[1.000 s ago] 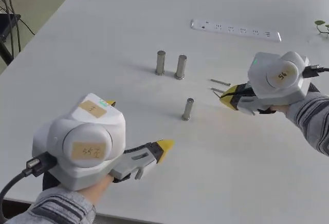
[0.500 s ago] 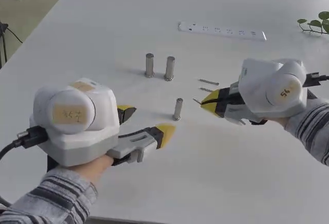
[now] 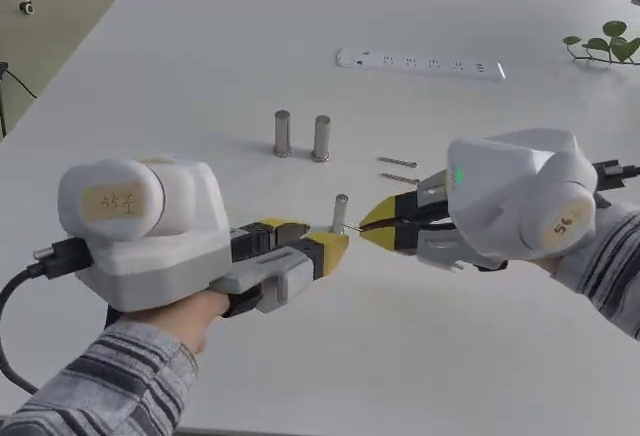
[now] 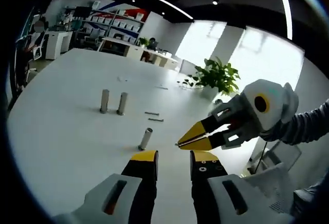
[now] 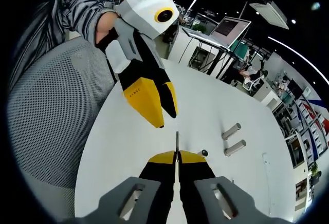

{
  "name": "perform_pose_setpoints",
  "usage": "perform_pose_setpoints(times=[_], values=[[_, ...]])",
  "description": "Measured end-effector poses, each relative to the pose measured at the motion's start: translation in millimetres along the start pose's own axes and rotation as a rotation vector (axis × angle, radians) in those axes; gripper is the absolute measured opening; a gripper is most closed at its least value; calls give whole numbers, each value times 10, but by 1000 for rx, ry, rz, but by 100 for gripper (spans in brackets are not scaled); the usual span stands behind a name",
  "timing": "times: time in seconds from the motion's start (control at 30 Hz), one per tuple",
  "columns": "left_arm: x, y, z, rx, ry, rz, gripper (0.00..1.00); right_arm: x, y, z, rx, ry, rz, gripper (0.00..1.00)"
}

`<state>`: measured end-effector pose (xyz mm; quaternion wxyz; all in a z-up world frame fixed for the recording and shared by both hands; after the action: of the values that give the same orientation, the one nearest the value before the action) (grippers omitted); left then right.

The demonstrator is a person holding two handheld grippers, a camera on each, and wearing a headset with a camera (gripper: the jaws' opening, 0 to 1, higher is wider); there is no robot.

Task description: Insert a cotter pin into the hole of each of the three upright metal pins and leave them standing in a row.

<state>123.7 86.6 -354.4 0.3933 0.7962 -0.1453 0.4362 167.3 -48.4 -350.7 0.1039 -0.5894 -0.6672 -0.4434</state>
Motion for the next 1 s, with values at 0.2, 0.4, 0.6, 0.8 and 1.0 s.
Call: perform_pose_setpoints(times=[0.2,0.4,0.6,0.8,1.0], values=[[-1,34,5,-44,32,-62,14,118,-45,-32,16,33,-37,0],[-13,49,6,-66,43,-100,5,175,-74,-51,23,47,-54,0],[-35,54,5,-74,64,-145,0,218,-101,-63,23,66,-41,0],[-39,54,-1,-73,64,-142,0,227,-109,-69,21,69,-40,0],[-33,62,-1,-62,51,-71,0,230,-111,-65,23,67,-24,0]])
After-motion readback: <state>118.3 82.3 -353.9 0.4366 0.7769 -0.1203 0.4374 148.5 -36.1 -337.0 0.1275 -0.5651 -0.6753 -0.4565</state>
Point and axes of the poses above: the centre of the closed fingertips' face, and the gripper's own axes: z roughly forward along the fingers, y roughly to its right, x roughly out of its top, the point moved 8 cm from there along -z, roughly backward along the fingers, and after that the axes turned 9 degrees about -x, right-handed, at the moved point
